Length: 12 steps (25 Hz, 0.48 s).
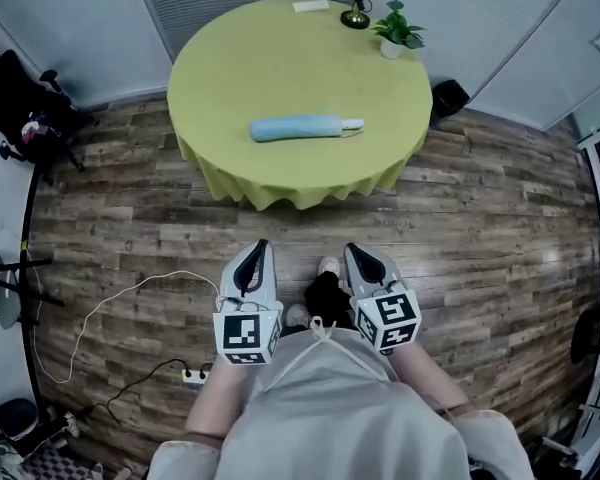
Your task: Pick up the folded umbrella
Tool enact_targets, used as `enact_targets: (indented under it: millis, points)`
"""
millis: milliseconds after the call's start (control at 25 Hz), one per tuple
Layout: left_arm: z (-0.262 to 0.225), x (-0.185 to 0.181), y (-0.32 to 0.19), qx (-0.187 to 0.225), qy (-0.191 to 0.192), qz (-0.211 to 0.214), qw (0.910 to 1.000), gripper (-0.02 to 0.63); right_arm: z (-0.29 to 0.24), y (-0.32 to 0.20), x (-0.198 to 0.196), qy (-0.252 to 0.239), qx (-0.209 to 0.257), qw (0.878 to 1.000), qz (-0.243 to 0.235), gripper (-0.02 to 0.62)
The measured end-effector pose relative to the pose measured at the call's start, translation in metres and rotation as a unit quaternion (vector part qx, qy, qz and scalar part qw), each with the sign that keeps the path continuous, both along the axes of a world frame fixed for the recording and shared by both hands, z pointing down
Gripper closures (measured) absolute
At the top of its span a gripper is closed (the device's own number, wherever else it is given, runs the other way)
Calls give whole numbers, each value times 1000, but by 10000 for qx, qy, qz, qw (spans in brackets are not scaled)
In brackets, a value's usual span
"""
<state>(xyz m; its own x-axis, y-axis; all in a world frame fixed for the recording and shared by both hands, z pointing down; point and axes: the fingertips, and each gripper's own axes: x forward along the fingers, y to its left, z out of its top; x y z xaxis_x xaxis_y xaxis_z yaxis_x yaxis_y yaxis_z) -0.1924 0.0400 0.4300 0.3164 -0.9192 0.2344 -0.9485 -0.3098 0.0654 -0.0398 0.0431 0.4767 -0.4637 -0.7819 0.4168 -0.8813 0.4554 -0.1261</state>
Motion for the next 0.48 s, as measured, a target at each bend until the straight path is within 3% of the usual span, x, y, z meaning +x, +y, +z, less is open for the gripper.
enact_targets:
  millis: [480]
  points:
    - [4, 21, -169, -42, -139, -301, 9994, 600, -3, -192, 18, -128, 155, 9988, -437, 595]
